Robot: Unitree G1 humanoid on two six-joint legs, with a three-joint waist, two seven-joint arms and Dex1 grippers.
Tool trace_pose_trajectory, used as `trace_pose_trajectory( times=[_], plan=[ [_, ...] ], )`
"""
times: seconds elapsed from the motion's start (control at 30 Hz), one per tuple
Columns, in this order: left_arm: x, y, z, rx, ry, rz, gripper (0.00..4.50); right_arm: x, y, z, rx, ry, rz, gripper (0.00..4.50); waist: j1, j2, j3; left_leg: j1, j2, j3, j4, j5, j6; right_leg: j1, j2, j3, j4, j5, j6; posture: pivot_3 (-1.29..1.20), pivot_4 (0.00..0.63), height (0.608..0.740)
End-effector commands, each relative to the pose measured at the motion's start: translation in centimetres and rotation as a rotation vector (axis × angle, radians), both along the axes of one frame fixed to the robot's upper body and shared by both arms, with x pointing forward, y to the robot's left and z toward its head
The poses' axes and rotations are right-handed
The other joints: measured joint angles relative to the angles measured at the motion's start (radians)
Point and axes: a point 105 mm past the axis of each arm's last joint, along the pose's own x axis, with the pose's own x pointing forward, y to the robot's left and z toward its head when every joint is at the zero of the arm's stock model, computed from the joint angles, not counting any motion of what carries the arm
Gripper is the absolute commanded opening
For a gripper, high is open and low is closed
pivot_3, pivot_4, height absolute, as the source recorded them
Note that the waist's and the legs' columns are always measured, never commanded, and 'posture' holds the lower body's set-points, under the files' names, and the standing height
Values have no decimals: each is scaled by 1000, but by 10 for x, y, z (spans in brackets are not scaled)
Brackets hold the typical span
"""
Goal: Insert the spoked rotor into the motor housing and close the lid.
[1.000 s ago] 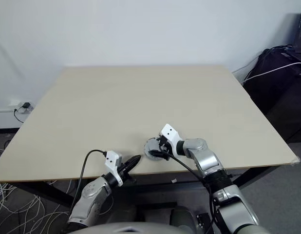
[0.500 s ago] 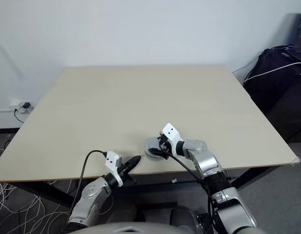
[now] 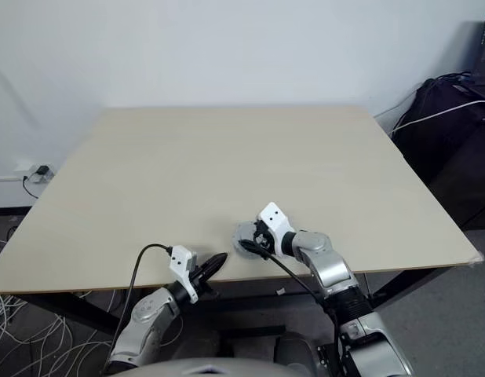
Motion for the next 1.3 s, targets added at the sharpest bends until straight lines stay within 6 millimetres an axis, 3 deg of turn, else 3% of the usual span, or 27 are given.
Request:
trace_pose_trajectory(
  times=[0.03, 0.53, 1.07, 1.3],
  plan=[
    [6, -4, 15, 0, -64, -20, 0, -1, 9, 8, 11, -38, 15, 3295, 0, 0, 0, 0, 0, 0, 0, 0, 0, 0, 0, 0, 0, 0, 0, 0, 0, 740],
    [6, -7, 15, 6, -71, -45, 0, -5, 16, 9, -77, -48, 31, 3295, -2, 1, -1, 0, 0, 0, 0, 0, 0, 0, 0, 0, 0, 0, 0, 0, 0, 740],
    [6, -6, 15, 2, -70, -47, 0, 7, 5, 10, -67, -54, -95, 3295, -2, 1, -1, 0, 0, 0, 0, 0, 0, 0, 1, 0, 0, 0, 0, 0, 0, 740],
    [6, -6, 14, 5, -69, -50, 0, 5, 4, 5, -101, -40, -69, 3295, -1, 1, -1, 0, 0, 0, 0, 0, 0, 0, 1, -1, 0, 0, 0, 0, 0, 740]
  ],
)
